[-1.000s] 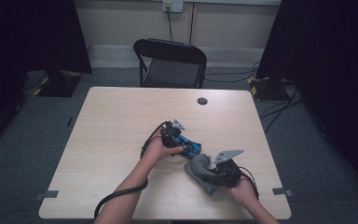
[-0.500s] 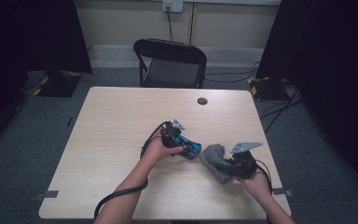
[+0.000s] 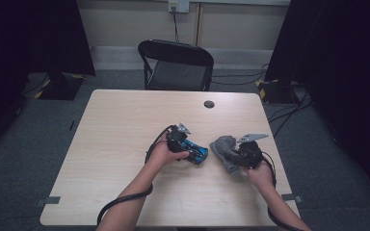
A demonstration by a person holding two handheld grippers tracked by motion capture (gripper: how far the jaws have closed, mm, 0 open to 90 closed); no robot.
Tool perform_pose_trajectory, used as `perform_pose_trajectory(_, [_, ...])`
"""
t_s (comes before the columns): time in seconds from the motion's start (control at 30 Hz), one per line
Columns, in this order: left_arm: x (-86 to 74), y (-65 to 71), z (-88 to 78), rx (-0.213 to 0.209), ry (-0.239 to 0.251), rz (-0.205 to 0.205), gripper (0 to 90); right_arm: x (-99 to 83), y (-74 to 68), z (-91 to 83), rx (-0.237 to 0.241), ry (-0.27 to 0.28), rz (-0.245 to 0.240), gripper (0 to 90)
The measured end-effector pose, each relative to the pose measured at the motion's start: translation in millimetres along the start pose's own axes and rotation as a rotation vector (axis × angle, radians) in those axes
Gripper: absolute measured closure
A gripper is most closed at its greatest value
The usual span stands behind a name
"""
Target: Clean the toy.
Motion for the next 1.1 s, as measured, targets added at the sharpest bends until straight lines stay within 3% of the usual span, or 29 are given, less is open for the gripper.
perform_pose_trajectory(0.17, [0.0, 0.2, 0.1, 0.0, 0.003, -0.002, 0.0, 0.5, -3.4, 14.8, 0.014, -0.006, 0.014, 71.5])
perform_pose_trajectory(0.3, [0.0, 0.1, 0.1, 0.0, 0.003, -0.002, 0.0, -3.5, -12.5, 21.5, 0.034, -0.027, -0.003, 71.5])
perform_pose_trajectory(1.1, [0.1, -0.1, 0.1, 0.0, 0.004, 0.0, 0.0, -26.6, -68.5, 10.5, 0.188, -0.05, -0.063, 71.5])
Point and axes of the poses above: each handheld gripper's, and its own axes: z roughly forward along the jaws, x roughly out of its top, y roughly to its right, the point moved 10 cm from there along z, roughly forward along the jaws, and after that the axes turned 4 degrees about z, right-handed, at the moved point
